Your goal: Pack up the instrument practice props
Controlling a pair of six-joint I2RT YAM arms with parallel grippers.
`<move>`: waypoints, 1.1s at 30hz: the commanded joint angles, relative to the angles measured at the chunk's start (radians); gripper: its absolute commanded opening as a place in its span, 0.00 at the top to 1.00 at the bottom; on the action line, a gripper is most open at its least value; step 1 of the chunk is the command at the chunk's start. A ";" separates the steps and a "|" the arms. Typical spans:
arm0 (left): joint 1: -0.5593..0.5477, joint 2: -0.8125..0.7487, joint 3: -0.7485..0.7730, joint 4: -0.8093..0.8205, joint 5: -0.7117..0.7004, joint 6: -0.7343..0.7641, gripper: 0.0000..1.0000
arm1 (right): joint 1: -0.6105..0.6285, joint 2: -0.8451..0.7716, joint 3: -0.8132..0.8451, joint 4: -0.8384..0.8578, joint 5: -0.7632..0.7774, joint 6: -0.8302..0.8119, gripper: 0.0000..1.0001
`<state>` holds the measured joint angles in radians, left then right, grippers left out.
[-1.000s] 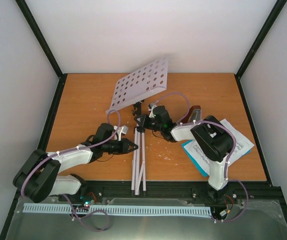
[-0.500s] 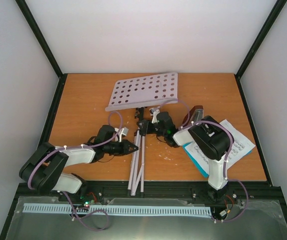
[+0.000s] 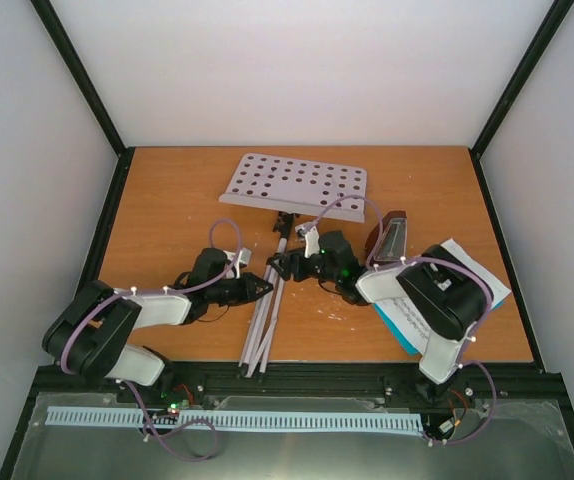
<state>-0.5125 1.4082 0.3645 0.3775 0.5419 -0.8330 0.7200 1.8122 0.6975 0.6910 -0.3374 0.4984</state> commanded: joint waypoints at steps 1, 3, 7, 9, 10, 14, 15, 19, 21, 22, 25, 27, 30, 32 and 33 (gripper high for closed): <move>0.009 0.017 0.060 0.197 -0.019 0.020 1.00 | 0.010 -0.136 -0.020 -0.061 -0.048 -0.069 0.21; 0.008 0.031 0.072 0.214 -0.016 0.017 1.00 | 0.010 -0.213 -0.027 -0.127 -0.050 -0.103 0.18; 0.008 0.087 0.120 0.222 -0.018 0.036 1.00 | 0.009 -0.363 -0.049 -0.248 -0.051 -0.164 0.14; 0.008 0.126 0.157 0.225 -0.015 0.049 1.00 | 0.005 -0.450 -0.069 -0.283 -0.032 -0.174 0.13; 0.008 0.149 0.176 0.228 -0.009 0.053 0.99 | 0.004 -0.499 -0.082 -0.296 -0.016 -0.173 0.12; 0.007 0.228 0.253 0.246 0.019 0.060 1.00 | -0.001 -0.667 -0.111 -0.378 0.037 -0.201 0.08; 0.007 0.247 0.272 0.247 0.026 0.062 1.00 | -0.001 -0.707 -0.108 -0.414 0.053 -0.215 0.07; -0.001 0.323 0.359 0.242 0.067 0.086 1.00 | -0.003 -0.826 -0.058 -0.593 0.121 -0.270 0.01; -0.003 0.345 0.384 0.230 0.078 0.097 0.99 | -0.004 -0.870 -0.027 -0.677 0.147 -0.290 0.00; -0.002 0.348 0.393 0.220 0.076 0.102 0.94 | -0.005 -0.891 -0.011 -0.711 0.166 -0.298 0.00; -0.003 0.330 0.394 0.203 0.069 0.118 0.66 | -0.005 -0.956 0.025 -0.794 0.238 -0.318 0.00; -0.003 0.300 0.391 0.189 0.066 0.137 0.46 | -0.005 -0.988 0.044 -0.824 0.302 -0.317 0.00; -0.003 0.225 0.391 0.141 0.059 0.195 0.23 | -0.010 -1.007 0.107 -0.890 0.424 -0.302 0.00; -0.003 0.161 0.406 0.074 0.051 0.256 0.15 | -0.024 -0.998 0.171 -0.946 0.465 -0.312 0.00; -0.001 0.126 0.416 0.042 0.046 0.291 0.11 | -0.040 -0.988 0.210 -0.984 0.484 -0.322 0.00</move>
<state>-0.5179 1.6566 0.7242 0.4805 0.6014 -0.6918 0.7116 0.8200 0.7937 -0.1532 -0.0010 0.2050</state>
